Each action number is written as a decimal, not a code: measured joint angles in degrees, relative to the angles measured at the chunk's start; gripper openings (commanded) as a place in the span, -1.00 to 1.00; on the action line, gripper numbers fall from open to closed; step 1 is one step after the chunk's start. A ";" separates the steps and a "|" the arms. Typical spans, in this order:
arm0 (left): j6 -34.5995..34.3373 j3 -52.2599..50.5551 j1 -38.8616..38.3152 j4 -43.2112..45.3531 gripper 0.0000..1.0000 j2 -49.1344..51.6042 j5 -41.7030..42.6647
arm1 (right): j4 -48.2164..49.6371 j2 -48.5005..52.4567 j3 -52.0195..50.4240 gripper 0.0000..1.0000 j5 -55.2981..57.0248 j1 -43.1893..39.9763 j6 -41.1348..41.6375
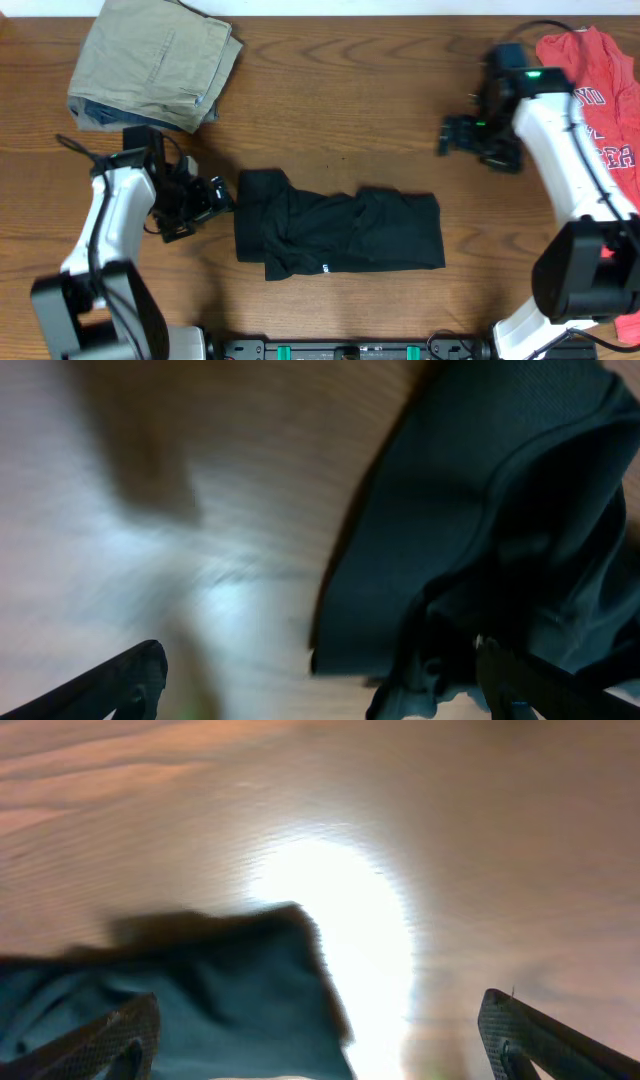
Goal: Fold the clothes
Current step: 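Release the folded polo and raise the right gripper away, then move the left gripper to the polo's left end and grasp it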
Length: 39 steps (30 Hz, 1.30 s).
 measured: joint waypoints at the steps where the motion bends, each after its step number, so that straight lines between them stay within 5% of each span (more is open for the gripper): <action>1: 0.79 0.00 0.00 0.87 0.96 1.03 0.81 | -1.20 0.00 0.00 0.99 0.15 -1.81 0.02; 10: 5.75 0.00 0.00 8.44 0.96 5.25 4.87 | -5.68 0.00 -0.02 0.98 0.63 -8.74 -0.68; 39: 11.47 -1.27 -1.29 4.70 0.96 13.27 19.58 | -4.50 0.00 -0.02 0.99 0.63 -8.74 -0.85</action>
